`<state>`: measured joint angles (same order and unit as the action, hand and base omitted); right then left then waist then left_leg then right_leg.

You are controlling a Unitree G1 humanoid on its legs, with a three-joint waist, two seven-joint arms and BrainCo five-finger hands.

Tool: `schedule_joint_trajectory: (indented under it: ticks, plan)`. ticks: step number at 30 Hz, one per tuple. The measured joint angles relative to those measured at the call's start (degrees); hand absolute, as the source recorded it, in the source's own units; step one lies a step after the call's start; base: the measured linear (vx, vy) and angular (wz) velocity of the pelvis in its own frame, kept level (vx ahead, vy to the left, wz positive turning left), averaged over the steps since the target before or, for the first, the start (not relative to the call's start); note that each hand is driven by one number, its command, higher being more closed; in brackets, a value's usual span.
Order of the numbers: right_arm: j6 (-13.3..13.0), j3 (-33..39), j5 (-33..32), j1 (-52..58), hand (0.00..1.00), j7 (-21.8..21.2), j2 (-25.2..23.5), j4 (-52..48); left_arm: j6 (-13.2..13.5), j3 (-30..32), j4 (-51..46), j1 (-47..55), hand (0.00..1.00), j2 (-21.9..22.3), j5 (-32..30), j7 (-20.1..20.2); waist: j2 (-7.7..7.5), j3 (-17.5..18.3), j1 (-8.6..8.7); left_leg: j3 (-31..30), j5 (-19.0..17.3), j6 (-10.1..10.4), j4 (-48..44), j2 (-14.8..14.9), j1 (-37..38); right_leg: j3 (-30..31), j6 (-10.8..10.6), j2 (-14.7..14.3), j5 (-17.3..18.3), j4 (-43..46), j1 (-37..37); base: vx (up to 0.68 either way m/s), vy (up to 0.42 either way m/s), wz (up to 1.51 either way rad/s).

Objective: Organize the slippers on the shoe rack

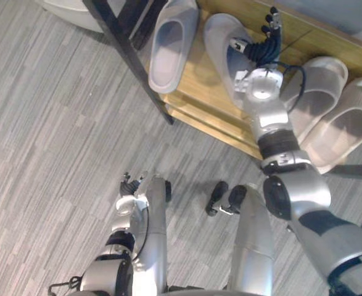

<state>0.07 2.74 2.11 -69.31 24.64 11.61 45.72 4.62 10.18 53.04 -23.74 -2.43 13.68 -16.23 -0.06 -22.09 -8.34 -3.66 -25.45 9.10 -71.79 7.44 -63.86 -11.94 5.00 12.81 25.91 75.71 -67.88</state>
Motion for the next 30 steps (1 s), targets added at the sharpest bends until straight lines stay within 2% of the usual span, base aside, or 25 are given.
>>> schedule_joint_trajectory:
  ticks: [4,8,12,19,25,30]
  plan:
    - [-0.17,-1.61,-2.26,2.03,0.00,-1.01,-0.56,-0.23,-0.10,0.13,0.52,0.00,0.00,0.00,0.03,0.12,-0.01,0.01,0.02,0.07,0.00,0.00,0.02,0.08,0.74,0.03,-0.02,-0.05,0.01,-0.02,0.66,0.00,0.000,0.00]
    - [-0.23,-2.39,-4.59,6.35,0.00,-1.52,-2.06,-4.92,-0.50,0.80,0.77,0.36,0.00,-0.07,0.18,0.22,-0.15,0.14,0.22,0.85,-0.02,-0.02,0.71,0.80,2.31,0.40,-0.12,-0.40,0.05,-0.77,1.95,-0.01,-0.002,-0.06]
    - [-0.26,-1.79,-4.64,9.59,0.00,-1.94,-4.41,-7.08,-0.88,2.43,0.75,1.04,0.00,-0.32,1.20,0.53,-1.19,1.04,0.53,1.37,-0.02,-0.02,1.27,0.96,2.85,0.69,-0.14,-0.73,0.04,-1.06,1.98,-0.01,-0.002,-0.05]
    - [-0.54,-1.23,-5.13,12.36,0.00,-4.13,-5.43,-9.07,-1.52,3.19,0.51,1.01,0.00,-0.32,1.20,1.56,-1.24,1.08,0.90,1.56,-0.01,-0.01,1.38,1.03,3.24,0.82,-0.14,-0.79,0.03,-1.17,2.29,0.00,0.000,0.00]
    - [-0.96,-2.17,-8.28,15.06,0.00,-5.74,-7.84,-9.78,-1.74,4.15,0.15,0.83,0.00,0.07,1.63,1.92,-1.30,1.12,1.71,1.77,-0.04,-0.03,2.06,1.37,4.67,0.68,-0.18,-1.13,0.02,-2.11,3.87,0.00,0.002,-0.01]
    - [-2.22,-3.66,-13.75,16.69,0.00,-6.77,-9.44,-11.29,-2.38,4.48,-0.77,0.14,0.00,0.91,1.80,1.92,-1.30,1.12,1.87,1.90,-0.04,0.01,2.52,1.67,4.77,0.66,-0.17,-1.43,0.01,-2.49,3.85,0.00,0.000,0.00]
